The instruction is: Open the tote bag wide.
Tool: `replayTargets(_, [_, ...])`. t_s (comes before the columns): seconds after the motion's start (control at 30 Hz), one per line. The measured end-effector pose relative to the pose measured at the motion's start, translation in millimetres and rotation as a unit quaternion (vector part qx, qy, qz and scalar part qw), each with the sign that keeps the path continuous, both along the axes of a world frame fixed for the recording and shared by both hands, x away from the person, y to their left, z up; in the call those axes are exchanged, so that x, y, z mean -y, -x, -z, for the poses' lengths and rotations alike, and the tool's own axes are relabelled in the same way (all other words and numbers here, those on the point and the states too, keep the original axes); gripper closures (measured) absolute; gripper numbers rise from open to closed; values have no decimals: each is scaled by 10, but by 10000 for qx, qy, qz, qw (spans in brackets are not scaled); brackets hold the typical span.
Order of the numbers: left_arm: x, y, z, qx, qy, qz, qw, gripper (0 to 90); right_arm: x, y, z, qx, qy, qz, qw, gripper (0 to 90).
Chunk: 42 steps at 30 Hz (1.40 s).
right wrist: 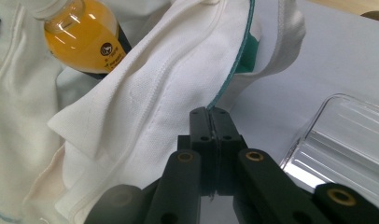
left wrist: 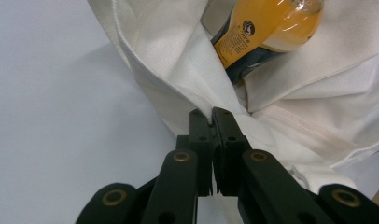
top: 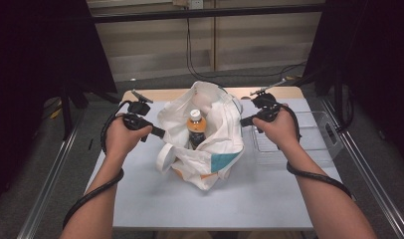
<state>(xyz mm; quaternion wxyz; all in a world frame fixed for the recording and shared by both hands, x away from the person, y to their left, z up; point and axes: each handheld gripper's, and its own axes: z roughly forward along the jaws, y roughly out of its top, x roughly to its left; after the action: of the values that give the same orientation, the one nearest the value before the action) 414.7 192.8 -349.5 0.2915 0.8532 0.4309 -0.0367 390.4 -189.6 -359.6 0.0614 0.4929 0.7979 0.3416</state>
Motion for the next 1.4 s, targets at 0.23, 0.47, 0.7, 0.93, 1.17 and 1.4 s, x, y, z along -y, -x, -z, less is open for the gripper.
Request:
replayTargets(0.23, [39, 4, -41, 24, 32, 16, 10000, 878, 37, 23, -36, 24, 66, 48, 10000, 874])
replayTargets(0.47, [83, 5, -92, 70, 71, 67, 9999, 881, 44, 53, -203, 217, 48, 29, 9997, 900])
replayTargets(0.7, [108, 9, -127, 126, 66, 104, 9998, 881, -45, 66, -395, 378, 0, -109, 9992, 900])
replayTargets(0.93, [128, 12, -130, 118, 129, 89, 9998, 882, -210, 38, -424, 418, -134, -232, 9988, 900])
replayTargets(1.17, [119, -5, -118, 132, 139, 143, 9997, 881, -445, -17, -453, 452, -210, -443, 9978, 900])
replayTargets(1.4, [147, -10, -128, 149, 132, 167, 9997, 881, -631, -38, -367, 415, -194, -660, 9968, 900])
